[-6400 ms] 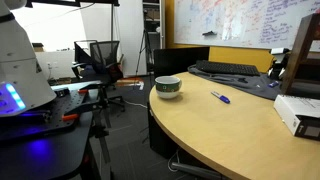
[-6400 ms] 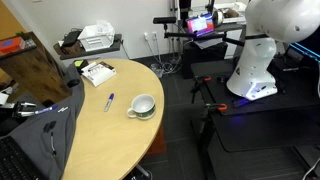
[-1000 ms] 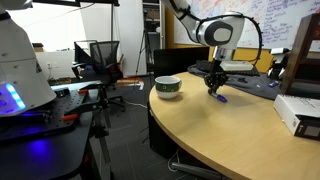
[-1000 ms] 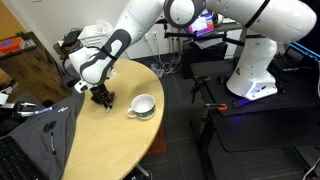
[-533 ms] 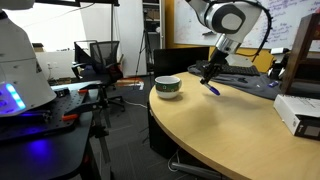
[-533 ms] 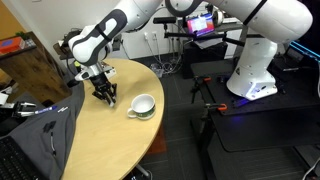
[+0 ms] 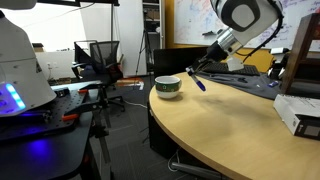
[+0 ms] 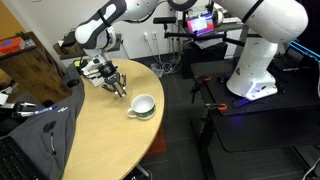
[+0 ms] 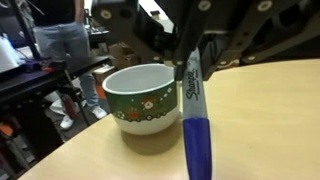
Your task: Put the marker in the mug
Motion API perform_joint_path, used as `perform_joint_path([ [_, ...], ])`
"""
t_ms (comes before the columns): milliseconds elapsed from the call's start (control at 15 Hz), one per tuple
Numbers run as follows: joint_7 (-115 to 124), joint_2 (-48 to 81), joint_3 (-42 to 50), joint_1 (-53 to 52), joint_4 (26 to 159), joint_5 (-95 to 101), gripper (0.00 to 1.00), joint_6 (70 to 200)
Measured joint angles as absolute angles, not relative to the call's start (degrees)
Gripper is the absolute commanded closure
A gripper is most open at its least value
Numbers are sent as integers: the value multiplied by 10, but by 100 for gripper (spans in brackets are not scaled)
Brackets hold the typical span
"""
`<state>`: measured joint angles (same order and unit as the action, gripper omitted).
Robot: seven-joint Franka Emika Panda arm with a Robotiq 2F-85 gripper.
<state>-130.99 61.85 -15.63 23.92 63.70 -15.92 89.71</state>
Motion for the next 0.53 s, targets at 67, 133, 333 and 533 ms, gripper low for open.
perform_joint_path([
  [67,-1331,618,-156,240,637,-172,94,869],
  [133,-1351,617,-156,241,637,-183,94,841],
  [333,-1405,606,-156,243,637,-210,94,746],
  [533,-1452,596,-155,244,640,-227,94,643],
])
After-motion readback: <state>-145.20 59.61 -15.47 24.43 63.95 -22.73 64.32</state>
